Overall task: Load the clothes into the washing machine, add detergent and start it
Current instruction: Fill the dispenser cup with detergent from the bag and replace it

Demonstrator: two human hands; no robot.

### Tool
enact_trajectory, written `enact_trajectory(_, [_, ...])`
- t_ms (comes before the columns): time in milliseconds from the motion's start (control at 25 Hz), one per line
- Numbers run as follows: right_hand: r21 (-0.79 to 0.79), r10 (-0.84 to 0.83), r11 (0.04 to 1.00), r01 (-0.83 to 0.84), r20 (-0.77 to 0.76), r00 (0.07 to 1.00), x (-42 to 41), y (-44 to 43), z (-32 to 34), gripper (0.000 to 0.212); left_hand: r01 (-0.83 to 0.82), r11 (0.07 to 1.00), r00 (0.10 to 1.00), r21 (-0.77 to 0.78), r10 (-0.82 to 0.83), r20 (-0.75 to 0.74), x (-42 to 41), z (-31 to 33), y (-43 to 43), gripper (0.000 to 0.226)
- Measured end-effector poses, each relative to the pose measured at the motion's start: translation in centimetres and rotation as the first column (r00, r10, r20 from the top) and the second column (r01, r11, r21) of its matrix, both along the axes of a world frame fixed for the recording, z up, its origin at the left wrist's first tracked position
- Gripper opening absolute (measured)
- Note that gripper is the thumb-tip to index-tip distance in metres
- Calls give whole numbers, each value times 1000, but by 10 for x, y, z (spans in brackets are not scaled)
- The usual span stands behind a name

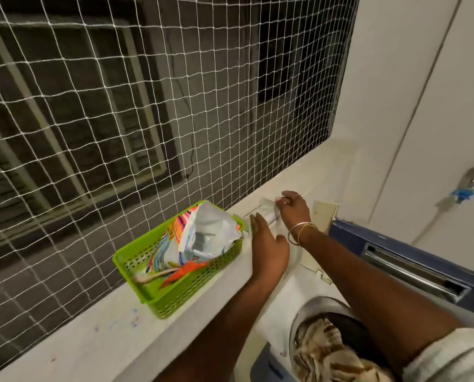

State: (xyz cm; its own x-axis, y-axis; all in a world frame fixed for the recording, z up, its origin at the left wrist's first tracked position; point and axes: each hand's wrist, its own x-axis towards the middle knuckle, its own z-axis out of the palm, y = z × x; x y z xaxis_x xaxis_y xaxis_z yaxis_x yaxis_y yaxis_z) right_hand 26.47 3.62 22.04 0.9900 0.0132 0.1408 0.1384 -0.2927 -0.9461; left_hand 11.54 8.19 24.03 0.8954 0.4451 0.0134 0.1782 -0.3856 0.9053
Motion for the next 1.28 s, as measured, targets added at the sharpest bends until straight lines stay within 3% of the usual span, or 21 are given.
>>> enact_trajectory(160, [155, -14, 988, 4, 64, 998, -28, 2, 14, 17, -4, 998, 993, 65, -4, 116, -5, 20, -1, 63])
enact_trajectory(440, [221, -79, 975, 28, 225, 971, -79, -6, 65, 15, 33, 998, 967, 61, -48, 252, -20, 86, -6, 51])
enact_trajectory(560, [133, -81, 991, 33, 373, 924, -103, 2, 91, 15, 152, 985, 923, 76, -169, 345, -37, 134, 10, 46])
enact_trajectory(680, [-41, 142, 990, -138, 434, 890, -135, 17, 121, 21, 222, 972, 877, 77, -234, 421, -54, 181, 59, 26])
enact_trajectory(800, [-509, 468, 822, -256, 347, 813, -161, 38, 130, 11, 303, 953, 885, -13, -276, 375, -70, 193, 117, 19])
enact_trajectory(920, [-808, 562, 560, -181, 211, 799, -177, 63, 120, 19, 311, 944, 919, -113, -269, 287, -71, 163, 157, 21])
enact_trajectory(1080, [-945, 506, 318, -79, 98, 857, -186, 85, 110, 29, 303, 939, 927, -164, -250, 279, -65, 118, 180, 23])
enact_trajectory(1280, [-981, 460, 186, -57, 36, 887, -192, 97, 113, 35, 301, 951, 932, -74, -277, 232, -70, 89, 191, 28])
